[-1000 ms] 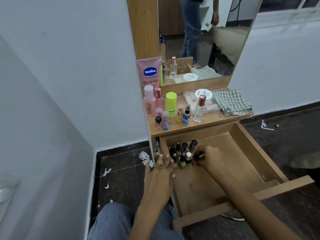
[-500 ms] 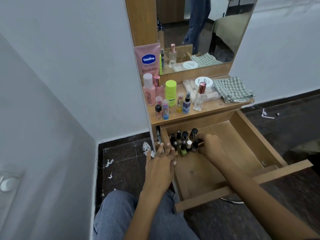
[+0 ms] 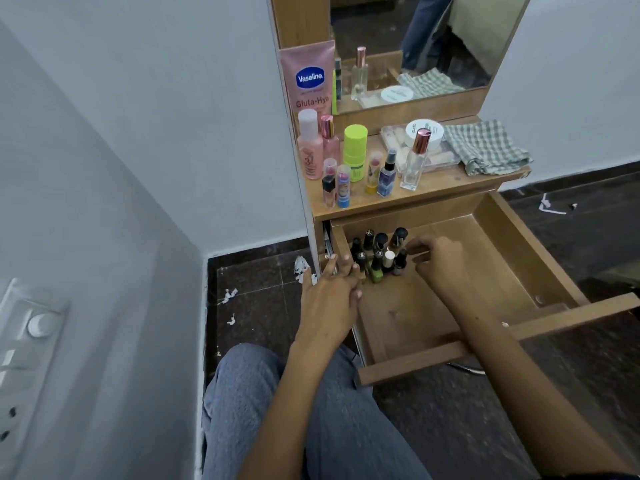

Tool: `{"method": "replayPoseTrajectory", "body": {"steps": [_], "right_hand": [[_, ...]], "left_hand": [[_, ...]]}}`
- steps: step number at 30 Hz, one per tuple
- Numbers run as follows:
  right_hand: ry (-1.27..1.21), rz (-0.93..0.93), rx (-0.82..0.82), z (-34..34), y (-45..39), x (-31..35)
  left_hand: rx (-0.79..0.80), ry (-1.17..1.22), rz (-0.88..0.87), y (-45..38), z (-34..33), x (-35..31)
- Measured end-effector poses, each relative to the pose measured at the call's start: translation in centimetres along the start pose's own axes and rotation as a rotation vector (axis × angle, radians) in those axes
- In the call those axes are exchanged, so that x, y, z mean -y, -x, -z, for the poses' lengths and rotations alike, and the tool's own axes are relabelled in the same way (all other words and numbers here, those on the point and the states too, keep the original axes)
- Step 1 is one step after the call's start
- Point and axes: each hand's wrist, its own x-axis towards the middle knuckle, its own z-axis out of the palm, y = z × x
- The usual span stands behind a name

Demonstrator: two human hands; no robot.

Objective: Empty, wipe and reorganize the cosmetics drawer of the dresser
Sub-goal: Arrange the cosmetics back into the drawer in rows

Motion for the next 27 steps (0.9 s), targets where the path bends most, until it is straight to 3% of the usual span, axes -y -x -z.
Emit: {"method": "replayPoseTrajectory", "body": {"steps": [3,7,11,17,27], "right_hand": [[0.000,0.043,-0.143,0.6,0.7,0.4],[-0.134,0.175,-0.315,1.1,2.3,3.4],[-0.223,0.385,-0.421,0.3,2.7,5.7],[-0.260,0.428,-0.510,-0.2,2.8,5.3],[-0.318,0.410,-0.486,-0.2,3.0,5.4]], "left_hand": [[-0.075,0.122,-0.040,-0.2,0.2,0.5],[-0.526,0.395,-0.035,-0.8,1.3,0.8],[-0.742,0.437,0.059,-3.4,3.6,0.7],[-0.737,0.424,0.170,-7.3,4.9,1.6],[-0.819,0.435,0.220,-7.8,4.2,1.3]]}}
